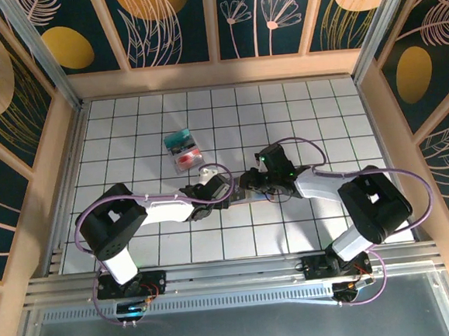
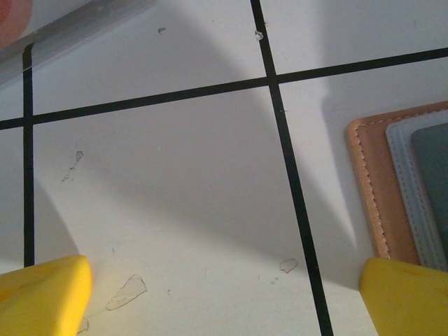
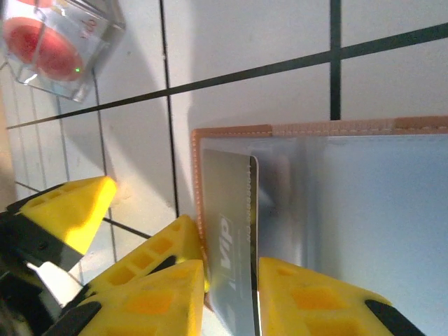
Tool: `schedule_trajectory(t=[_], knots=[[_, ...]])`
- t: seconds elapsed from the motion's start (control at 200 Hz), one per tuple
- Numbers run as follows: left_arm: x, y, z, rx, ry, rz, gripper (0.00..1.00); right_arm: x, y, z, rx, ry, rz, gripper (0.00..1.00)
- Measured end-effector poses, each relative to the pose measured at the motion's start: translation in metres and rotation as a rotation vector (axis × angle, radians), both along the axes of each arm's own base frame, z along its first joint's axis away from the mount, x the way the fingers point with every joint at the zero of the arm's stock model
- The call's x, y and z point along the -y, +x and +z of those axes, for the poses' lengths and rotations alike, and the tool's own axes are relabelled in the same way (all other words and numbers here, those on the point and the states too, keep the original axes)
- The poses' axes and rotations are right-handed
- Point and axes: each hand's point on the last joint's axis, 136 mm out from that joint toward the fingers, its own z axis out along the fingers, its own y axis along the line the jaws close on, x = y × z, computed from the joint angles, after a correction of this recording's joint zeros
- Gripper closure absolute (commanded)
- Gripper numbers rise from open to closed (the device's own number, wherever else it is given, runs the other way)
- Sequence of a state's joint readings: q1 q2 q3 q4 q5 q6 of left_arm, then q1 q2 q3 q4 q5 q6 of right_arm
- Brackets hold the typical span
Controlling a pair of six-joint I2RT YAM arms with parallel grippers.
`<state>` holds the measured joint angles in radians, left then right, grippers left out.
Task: Take the credit cards out of the card holder
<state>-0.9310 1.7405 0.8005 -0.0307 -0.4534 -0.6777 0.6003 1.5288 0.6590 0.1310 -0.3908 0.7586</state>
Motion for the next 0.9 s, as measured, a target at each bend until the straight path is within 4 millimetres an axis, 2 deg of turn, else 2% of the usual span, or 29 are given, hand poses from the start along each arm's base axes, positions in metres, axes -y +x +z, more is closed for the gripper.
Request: schedule_trajectory(t=[0.33,0.621,0.896], knots=[[0.000,0.000,0.000,-0.002,0.003,0.000,0.01,0.000,-0.006,-0.005,-0.019,0.047,0.010,0.73],[0.000,0.000,0.000,-0.006,0.007,0.000,0.01,-0.009,-0.006,-0.009,-0.041,0.104,0.026,0.73],[0.001,0.001,0.001,-0.011,0.015,0.001,0.01,-0.007,-0.005,-0.010,-0.046,0.103,0.021,0.76]])
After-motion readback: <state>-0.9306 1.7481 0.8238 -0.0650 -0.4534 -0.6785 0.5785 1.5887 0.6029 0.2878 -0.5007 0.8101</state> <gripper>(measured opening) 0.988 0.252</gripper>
